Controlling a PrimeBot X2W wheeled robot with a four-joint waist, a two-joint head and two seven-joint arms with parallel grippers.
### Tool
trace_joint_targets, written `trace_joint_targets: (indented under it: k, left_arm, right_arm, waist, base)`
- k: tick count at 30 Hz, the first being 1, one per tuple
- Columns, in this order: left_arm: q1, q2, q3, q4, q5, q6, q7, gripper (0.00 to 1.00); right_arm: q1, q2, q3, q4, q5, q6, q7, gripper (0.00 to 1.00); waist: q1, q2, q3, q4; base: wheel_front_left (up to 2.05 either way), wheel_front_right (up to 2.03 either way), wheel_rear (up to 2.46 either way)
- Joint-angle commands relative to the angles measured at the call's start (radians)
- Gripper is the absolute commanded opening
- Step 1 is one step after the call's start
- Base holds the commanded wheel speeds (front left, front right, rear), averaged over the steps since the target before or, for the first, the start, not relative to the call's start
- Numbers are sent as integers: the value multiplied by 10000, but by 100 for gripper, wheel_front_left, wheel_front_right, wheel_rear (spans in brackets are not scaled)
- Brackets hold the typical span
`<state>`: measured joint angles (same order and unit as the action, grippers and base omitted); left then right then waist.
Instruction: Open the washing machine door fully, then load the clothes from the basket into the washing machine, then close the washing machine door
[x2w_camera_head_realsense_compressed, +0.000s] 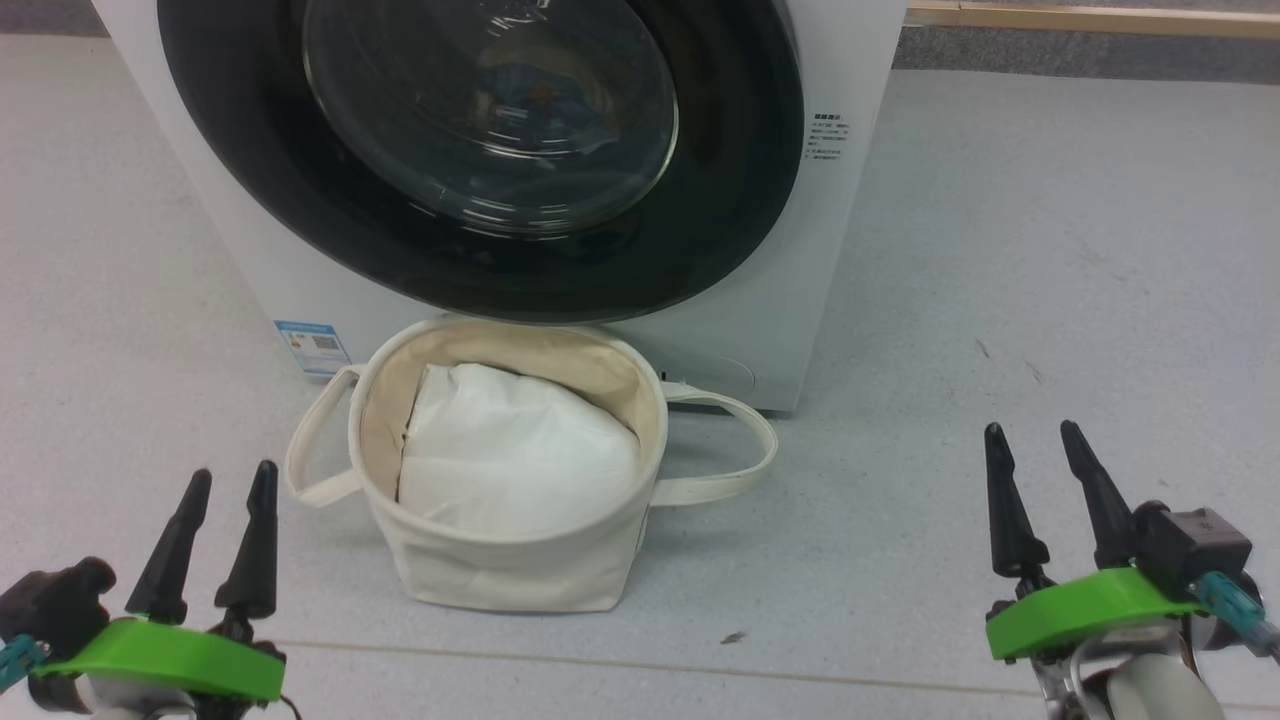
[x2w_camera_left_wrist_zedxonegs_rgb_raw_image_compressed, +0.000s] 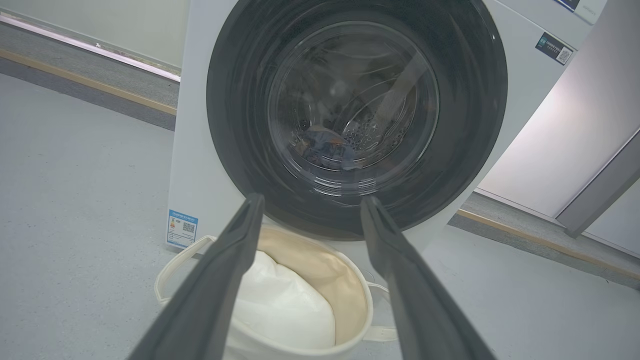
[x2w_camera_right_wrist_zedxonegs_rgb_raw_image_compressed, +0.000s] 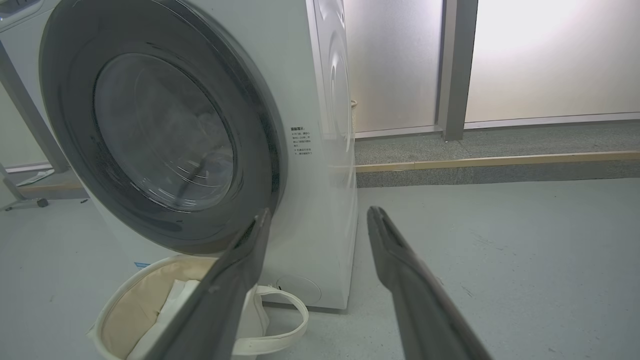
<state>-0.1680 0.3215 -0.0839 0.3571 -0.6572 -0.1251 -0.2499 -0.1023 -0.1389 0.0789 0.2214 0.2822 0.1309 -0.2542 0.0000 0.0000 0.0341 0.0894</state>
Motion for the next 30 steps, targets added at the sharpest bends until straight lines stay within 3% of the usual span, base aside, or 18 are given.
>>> trace_joint_targets:
  k: [1, 6, 7, 12, 30]
  left_arm:
    - [-575, 373, 352, -248, 1, -56, -118, 100]
    - [-583, 385, 325, -244, -20, -56, -118, 100]
    - [0, 2, -25, 4, -2, 0, 0, 0]
    - [359, -399, -108, 536, -41, 17, 35, 0]
    - [390, -728, 191, 259, -1413, 50, 549, 0]
  right_arm:
    - [-442, -105, 203, -256, -23, -2, -76, 100]
    - [-452, -93, 196, -249, -34, -2, -76, 100]
    - [-2, 0, -2, 2, 0, 0, 0, 0]
    - [344, 105, 61, 633, 65, 0, 46, 0]
    - [266, 217, -227, 591, 1971, 0, 573, 0]
  waist:
    - [0, 0, -1, -1]
    - [0, 0, -11, -2]
    - [0, 0, -11, -3]
    - [0, 0, -13, -4]
    - [0, 0, -63, -136]
  base:
    - [0, 0, 0]
    - [0, 0, 0]
    - [0, 0, 0]
    - [0, 0, 0]
    - [0, 0, 0]
